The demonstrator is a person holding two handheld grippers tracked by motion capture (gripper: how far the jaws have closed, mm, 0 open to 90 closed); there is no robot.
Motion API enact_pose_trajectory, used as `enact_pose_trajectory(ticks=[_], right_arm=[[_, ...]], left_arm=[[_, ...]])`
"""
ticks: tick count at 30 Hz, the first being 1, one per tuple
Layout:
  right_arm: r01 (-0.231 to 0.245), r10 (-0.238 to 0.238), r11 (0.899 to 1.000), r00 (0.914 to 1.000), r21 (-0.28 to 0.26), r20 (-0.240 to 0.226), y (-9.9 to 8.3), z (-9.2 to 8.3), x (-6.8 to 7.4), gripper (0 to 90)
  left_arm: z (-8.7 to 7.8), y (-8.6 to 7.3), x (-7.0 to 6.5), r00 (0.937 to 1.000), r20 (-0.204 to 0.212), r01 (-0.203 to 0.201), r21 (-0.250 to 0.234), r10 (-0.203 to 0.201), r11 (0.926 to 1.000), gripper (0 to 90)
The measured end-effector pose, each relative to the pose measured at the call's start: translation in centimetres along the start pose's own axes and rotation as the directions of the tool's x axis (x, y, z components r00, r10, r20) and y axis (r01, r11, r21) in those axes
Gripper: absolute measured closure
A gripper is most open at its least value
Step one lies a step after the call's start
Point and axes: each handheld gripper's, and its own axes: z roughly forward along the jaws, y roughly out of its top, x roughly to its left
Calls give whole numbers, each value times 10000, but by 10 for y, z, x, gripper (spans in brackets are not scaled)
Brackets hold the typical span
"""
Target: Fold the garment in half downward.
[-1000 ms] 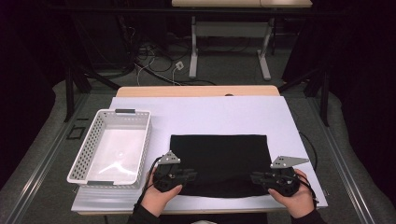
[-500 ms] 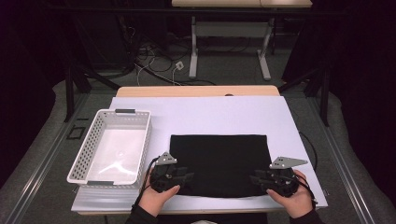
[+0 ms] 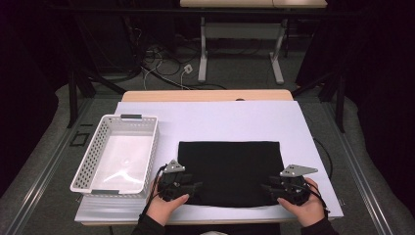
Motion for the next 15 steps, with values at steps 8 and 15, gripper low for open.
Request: enact_pose_trajectory(ticks=[8, 15], right_arm=[[-194, 195, 9998, 9997, -51, 115, -3, 4, -5, 499], [407, -399, 9987, 9988, -298, 288, -3, 10, -4, 456]], left_arm=[[5, -2, 6, 9997, -249, -77, -82, 75, 9999, 412], [4, -1, 9, 9991, -298, 289, -333, -299, 9990, 400]])
